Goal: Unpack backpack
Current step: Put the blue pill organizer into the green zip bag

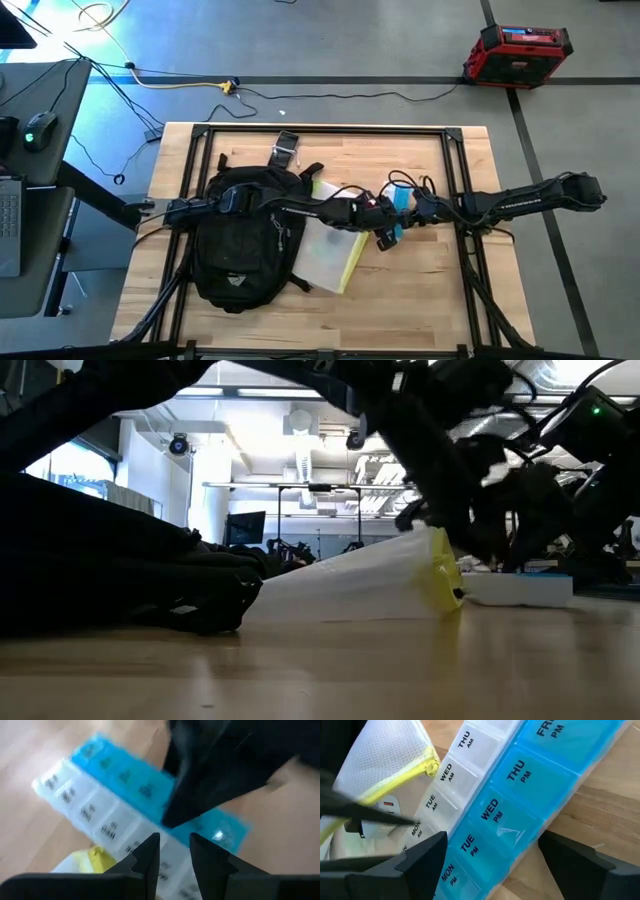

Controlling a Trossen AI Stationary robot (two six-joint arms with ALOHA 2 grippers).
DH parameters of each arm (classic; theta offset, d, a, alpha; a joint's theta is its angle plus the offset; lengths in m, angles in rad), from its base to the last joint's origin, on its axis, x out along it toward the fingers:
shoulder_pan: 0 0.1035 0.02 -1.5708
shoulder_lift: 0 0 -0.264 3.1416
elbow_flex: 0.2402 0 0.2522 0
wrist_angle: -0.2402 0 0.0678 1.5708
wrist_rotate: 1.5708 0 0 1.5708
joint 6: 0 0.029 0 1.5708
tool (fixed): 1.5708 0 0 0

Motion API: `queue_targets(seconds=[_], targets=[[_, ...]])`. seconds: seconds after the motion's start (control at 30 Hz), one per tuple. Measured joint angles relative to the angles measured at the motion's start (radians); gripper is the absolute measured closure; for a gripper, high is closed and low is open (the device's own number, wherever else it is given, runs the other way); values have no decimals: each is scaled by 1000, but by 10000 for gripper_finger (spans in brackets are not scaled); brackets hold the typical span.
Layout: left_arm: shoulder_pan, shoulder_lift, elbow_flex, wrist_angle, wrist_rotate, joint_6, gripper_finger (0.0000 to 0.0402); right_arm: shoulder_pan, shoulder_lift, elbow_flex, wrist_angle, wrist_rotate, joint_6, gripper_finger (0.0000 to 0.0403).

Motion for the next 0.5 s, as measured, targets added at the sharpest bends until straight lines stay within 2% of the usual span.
queue_targets(seconds=[0.17, 0.3, 0.5], targets=[[-7, -7, 13, -44, -35, -44, 315, 0, 0, 0, -5, -2, -24, 96], [14, -5, -33, -118, -77, -131, 315, 0, 1, 0, -4, -1, -25, 96], [37, 12, -70, -92, -68, -196, 315, 2, 2, -1, 12, 0, -30, 96]])
